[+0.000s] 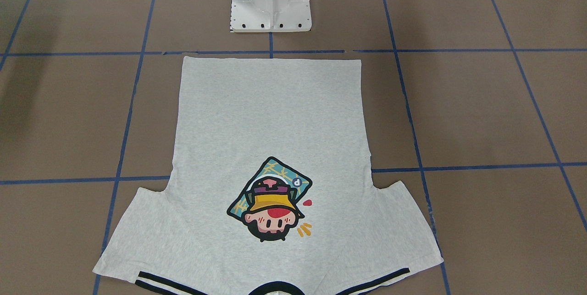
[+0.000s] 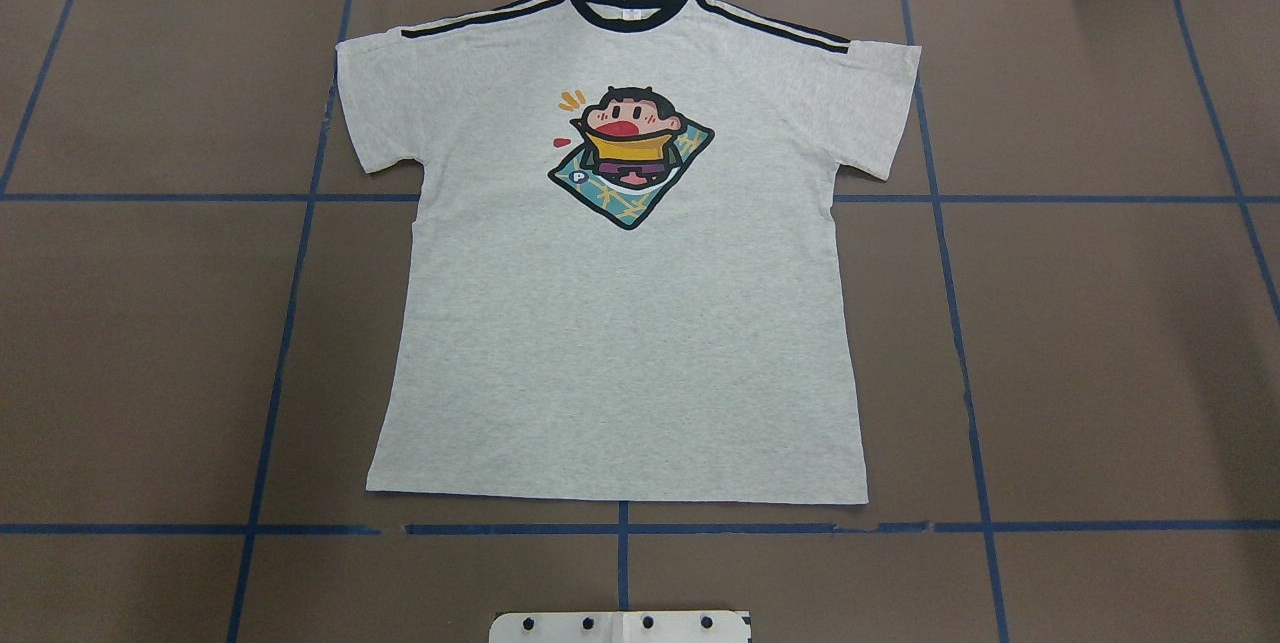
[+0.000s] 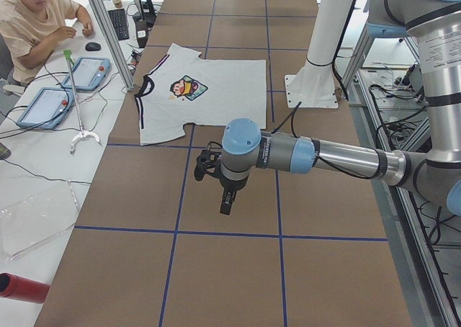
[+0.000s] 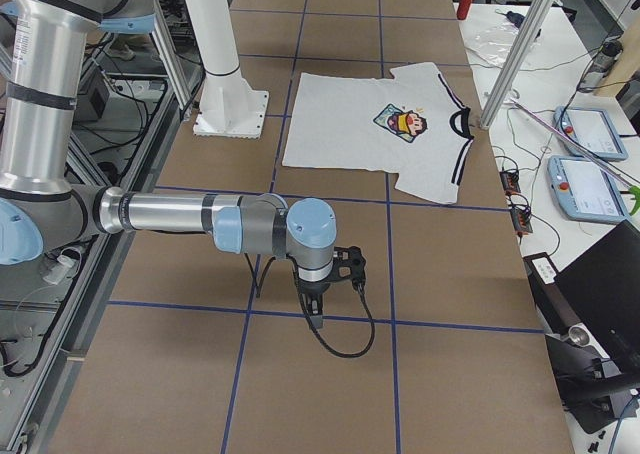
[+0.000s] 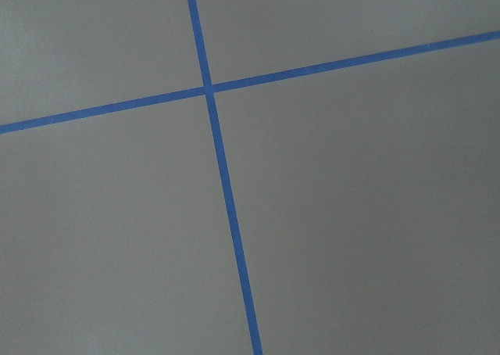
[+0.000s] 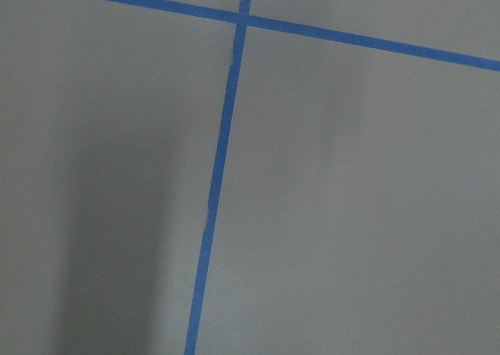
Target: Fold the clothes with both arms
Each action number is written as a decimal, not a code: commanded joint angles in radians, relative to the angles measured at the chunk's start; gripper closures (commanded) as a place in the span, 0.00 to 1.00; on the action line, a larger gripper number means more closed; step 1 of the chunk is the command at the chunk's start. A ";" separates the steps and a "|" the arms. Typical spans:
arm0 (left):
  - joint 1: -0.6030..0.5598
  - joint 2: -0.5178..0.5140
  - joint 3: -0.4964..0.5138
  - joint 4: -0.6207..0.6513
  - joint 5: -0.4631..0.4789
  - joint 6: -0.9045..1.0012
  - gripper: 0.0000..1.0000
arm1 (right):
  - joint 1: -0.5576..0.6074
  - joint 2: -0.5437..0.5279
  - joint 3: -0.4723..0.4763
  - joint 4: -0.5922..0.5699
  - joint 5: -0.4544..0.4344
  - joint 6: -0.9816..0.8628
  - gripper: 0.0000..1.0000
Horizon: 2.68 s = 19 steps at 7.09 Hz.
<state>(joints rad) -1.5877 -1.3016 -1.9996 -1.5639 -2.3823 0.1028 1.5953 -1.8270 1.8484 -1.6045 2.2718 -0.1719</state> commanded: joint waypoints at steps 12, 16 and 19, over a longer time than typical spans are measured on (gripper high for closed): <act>0.006 -0.288 0.062 -0.295 0.043 -0.008 0.00 | -0.231 0.646 -0.460 0.618 0.106 0.825 0.00; 0.006 -0.288 0.059 -0.295 0.041 -0.008 0.00 | -0.509 0.857 -0.862 1.167 -0.262 1.251 0.01; 0.006 -0.288 0.062 -0.297 0.041 -0.006 0.00 | -0.638 0.900 -1.031 1.265 -0.470 1.273 0.02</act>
<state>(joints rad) -1.5815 -1.5891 -1.9389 -1.8605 -2.3408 0.0965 1.0067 -0.9348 0.8687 -0.3618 1.8796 1.0950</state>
